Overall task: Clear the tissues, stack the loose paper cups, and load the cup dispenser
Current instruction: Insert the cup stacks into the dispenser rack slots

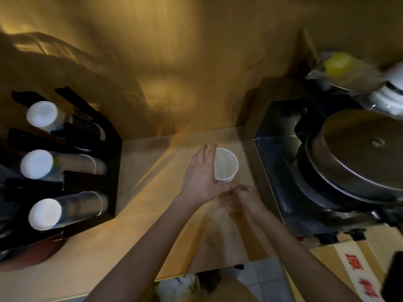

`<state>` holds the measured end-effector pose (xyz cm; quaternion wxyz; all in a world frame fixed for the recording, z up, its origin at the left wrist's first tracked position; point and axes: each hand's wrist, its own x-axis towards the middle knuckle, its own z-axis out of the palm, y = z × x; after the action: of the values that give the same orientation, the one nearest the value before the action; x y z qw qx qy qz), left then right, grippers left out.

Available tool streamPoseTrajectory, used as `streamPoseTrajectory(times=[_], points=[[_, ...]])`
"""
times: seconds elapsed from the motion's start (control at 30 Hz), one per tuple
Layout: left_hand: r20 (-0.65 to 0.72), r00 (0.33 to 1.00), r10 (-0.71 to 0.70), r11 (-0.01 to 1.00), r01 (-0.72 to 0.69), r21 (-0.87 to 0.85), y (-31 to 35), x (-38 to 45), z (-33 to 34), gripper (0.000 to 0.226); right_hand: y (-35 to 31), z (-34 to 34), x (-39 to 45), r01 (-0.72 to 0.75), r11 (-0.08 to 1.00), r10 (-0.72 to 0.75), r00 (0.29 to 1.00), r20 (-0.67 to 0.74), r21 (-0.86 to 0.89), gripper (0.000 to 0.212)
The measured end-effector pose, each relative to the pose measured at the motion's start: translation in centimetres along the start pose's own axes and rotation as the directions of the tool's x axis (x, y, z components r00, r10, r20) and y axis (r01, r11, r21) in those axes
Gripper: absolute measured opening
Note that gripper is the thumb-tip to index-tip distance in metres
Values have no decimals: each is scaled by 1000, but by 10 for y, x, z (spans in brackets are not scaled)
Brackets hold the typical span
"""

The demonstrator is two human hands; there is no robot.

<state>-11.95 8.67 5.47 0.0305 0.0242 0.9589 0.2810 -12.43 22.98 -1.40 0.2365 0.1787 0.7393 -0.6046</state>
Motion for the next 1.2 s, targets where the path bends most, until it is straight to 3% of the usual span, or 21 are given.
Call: streamPoseTrajectory(times=[0.1,0.17,0.37,0.5,0.6,0.77,0.9,1.0,1.07,1.2], points=[[29,999,-32,999,31,21,3,9,11,111,-8,7,2,-308,937,282,945,164,166,42],[-2,999,-47,999,47,-1,3,12,15,108,-10,12,3,-432,859,355,889,287,275,54],[-143,988,-64,986,41,-160,-1,10,9,109,-19,29,-2,-530,614,281,840,465,585,67],[-281,958,-60,961,-20,-276,-2,-2,-8,108,-38,30,-12,-482,520,63,845,531,705,64],[-394,918,-54,941,-85,-327,-8,-11,-21,107,-58,34,-18,-432,583,-61,821,568,688,67],[-477,874,-94,947,-69,-315,-25,-27,-41,106,-85,63,-28,-410,687,-76,781,620,600,64],[-453,880,-144,965,24,-261,-45,-47,-65,112,-100,91,-32,-356,718,-143,765,627,598,55],[-415,898,-148,978,71,-196,-67,-64,-83,115,-114,114,-33,-279,812,-148,752,642,513,58],[-383,909,-166,979,106,-174,-82,-73,-96,113,-122,127,-33,-164,880,-166,773,612,445,65],[-373,900,-225,965,155,-210,-107,-83,-129,98,-146,149,-37,230,924,-369,740,562,304,65]])
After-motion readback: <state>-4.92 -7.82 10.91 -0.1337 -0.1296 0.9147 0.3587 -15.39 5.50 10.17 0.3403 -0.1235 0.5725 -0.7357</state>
